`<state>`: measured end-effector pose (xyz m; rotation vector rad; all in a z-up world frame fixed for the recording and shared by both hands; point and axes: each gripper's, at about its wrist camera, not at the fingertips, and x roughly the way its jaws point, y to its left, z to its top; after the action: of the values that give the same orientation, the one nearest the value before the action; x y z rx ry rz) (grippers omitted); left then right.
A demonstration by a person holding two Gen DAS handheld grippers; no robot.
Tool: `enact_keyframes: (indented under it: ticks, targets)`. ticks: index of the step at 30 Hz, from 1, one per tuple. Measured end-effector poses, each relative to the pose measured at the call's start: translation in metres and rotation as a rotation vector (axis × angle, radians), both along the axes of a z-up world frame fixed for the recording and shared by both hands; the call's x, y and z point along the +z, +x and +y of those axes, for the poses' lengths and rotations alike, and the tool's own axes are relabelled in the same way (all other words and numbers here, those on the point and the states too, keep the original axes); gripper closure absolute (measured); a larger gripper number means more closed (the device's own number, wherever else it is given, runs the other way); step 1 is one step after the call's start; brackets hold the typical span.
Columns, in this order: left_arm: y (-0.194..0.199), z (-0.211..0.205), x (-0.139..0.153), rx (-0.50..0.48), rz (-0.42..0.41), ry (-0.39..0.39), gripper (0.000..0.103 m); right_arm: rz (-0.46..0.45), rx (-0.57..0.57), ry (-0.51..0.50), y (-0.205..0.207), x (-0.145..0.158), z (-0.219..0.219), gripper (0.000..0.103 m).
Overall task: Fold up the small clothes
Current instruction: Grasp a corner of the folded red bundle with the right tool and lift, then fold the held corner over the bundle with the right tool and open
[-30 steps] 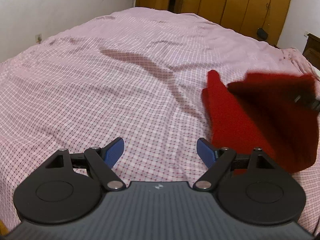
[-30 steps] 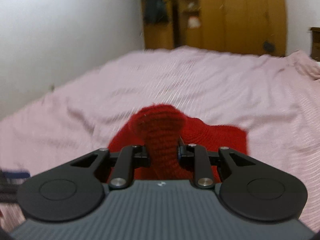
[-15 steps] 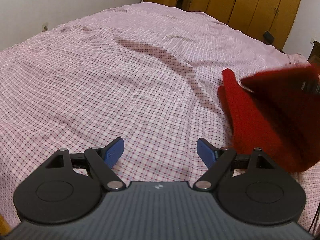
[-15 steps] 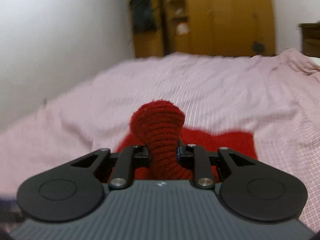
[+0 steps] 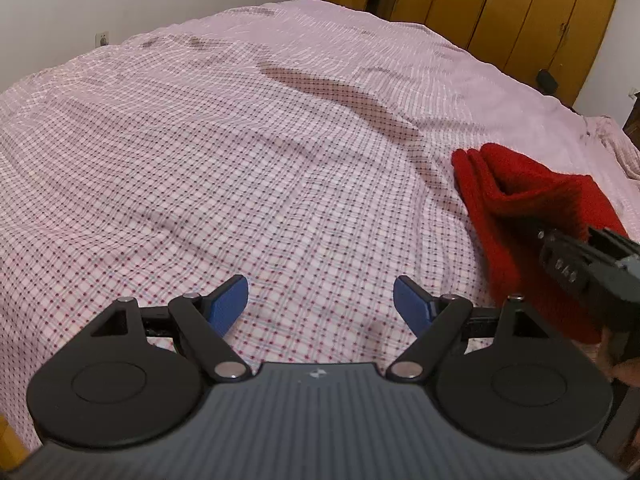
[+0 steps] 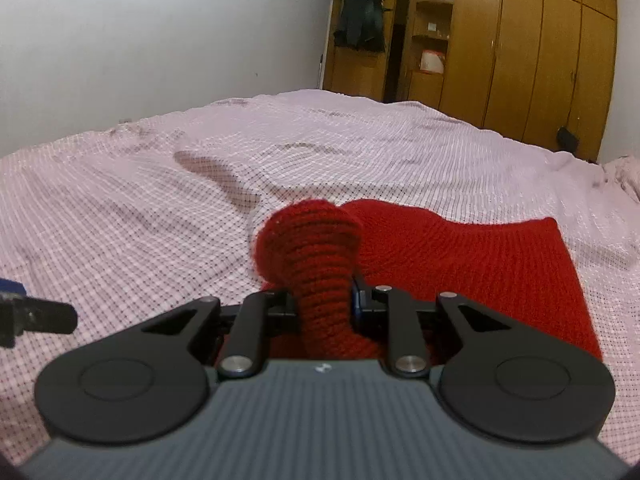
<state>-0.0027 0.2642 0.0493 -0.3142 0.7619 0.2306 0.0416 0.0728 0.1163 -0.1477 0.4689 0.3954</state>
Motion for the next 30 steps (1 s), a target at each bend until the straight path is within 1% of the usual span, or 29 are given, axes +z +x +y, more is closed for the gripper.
enact_keyframes:
  ticks: [1, 2, 5, 6, 9, 10, 12, 14, 15, 18, 19, 20, 22, 24, 26, 30]
  targets:
    - [0.0, 0.002, -0.001, 0.003, 0.0, -0.003, 0.018, 0.0, -0.007, 0.029, -0.001, 0.006, -0.004, 0.079]
    - [-0.001, 0.004, -0.001, 0.005, -0.003, -0.006, 0.018, -0.019, -0.007, 0.056, -0.006, 0.015, -0.007, 0.078]
    - [-0.002, 0.009, -0.003, 0.012, -0.006, -0.01, 0.018, -0.082, 0.03, 0.078, -0.019, 0.024, -0.004, 0.078]
    - [-0.001, 0.01, -0.003, 0.015, -0.002, -0.011, 0.018, -0.077, 0.055, 0.078, -0.021, 0.022, -0.003, 0.078]
    - [-0.001, 0.012, -0.005, 0.022, 0.003, -0.02, 0.018, -0.001, 0.095, 0.029, -0.013, -0.004, 0.004, 0.078]
    - [-0.002, 0.012, -0.004, 0.02, 0.002, -0.023, 0.018, 0.002, 0.105, 0.03, -0.014, -0.01, 0.004, 0.077]
    - [-0.005, 0.011, -0.002, 0.013, -0.005, -0.015, 0.018, -0.014, 0.104, 0.024, -0.022, -0.007, 0.006, 0.075]
    - [-0.006, 0.01, 0.0, 0.008, -0.005, 0.004, 0.018, -0.005, 0.099, 0.024, -0.025, 0.0, 0.005, 0.068]
    - [-0.005, 0.009, 0.001, 0.007, -0.003, 0.01, 0.018, 0.004, 0.098, 0.033, -0.028, 0.004, 0.002, 0.067]
    - [-0.004, 0.007, 0.008, 0.003, -0.017, 0.004, 0.018, 0.043, 0.107, 0.11, -0.035, 0.014, -0.012, 0.057]
    - [-0.003, 0.006, 0.01, -0.001, -0.022, -0.003, 0.018, 0.06, 0.119, 0.15, -0.039, 0.018, -0.018, 0.049]
    - [-0.002, 0.005, 0.012, -0.007, -0.028, -0.012, 0.018, 0.069, 0.127, 0.18, -0.042, 0.019, -0.023, 0.047]
    - [0.001, 0.002, 0.019, -0.024, -0.042, -0.027, 0.018, 0.083, 0.14, 0.214, -0.053, 0.025, -0.031, 0.047]
    - [0.004, -0.002, 0.028, -0.044, -0.06, -0.029, 0.018, 0.091, 0.128, 0.243, -0.061, 0.029, -0.041, 0.046]
    - [0.008, -0.008, 0.039, -0.064, -0.084, -0.028, 0.018, 0.109, 0.098, 0.288, -0.065, 0.035, -0.055, 0.046]
    - [0.024, -0.021, 0.06, -0.114, -0.134, -0.05, 0.018, 0.148, 0.016, 0.397, -0.064, 0.048, -0.089, 0.046]
